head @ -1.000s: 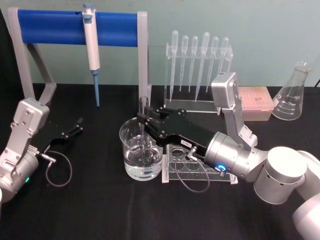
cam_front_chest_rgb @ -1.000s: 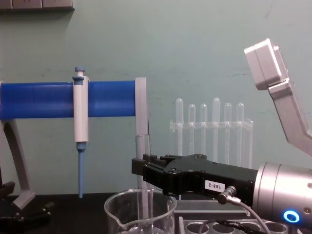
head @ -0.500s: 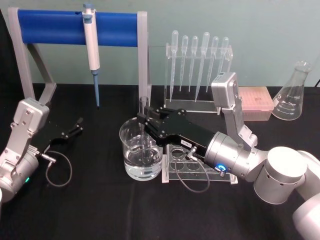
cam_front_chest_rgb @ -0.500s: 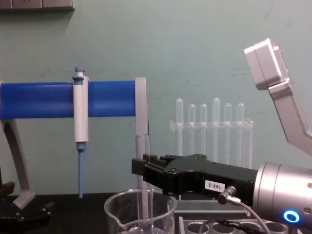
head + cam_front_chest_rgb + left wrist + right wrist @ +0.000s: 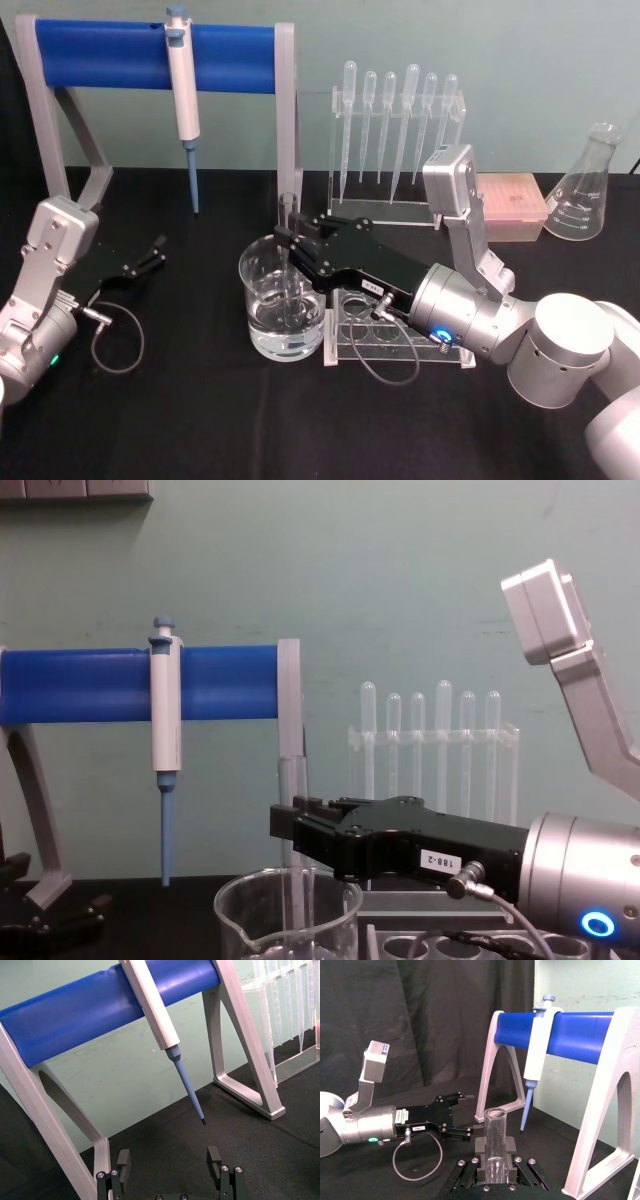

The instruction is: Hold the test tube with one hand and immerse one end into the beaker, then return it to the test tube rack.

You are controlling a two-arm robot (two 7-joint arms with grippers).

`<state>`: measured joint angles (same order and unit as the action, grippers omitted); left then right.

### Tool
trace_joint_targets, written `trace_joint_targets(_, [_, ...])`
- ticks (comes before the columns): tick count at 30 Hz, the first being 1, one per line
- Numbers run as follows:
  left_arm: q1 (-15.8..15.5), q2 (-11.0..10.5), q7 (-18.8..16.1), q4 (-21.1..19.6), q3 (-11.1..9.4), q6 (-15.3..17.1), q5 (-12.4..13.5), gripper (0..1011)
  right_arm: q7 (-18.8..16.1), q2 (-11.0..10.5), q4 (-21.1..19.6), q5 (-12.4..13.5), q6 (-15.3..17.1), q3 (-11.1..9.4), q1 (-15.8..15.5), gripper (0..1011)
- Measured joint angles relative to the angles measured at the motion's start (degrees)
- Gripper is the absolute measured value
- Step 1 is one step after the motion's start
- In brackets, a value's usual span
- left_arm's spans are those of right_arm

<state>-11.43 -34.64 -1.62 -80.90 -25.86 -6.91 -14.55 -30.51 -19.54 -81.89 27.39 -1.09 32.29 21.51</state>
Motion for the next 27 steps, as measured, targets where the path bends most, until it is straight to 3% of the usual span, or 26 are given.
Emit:
trace_joint_targets(24, [0.0, 0.0, 0.0, 0.0, 0.0, 0.0, 0.0, 1000, 0.0, 0.0, 0.0, 0.0, 0.0, 0.0, 0.0, 223])
trace_joint_targets(27, [0.0, 0.0, 0.0, 0.0, 0.0, 0.0, 0.0, 1000, 0.4, -0.3, -2.3, -0.2, 0.3, -0.7, -0.3, 223])
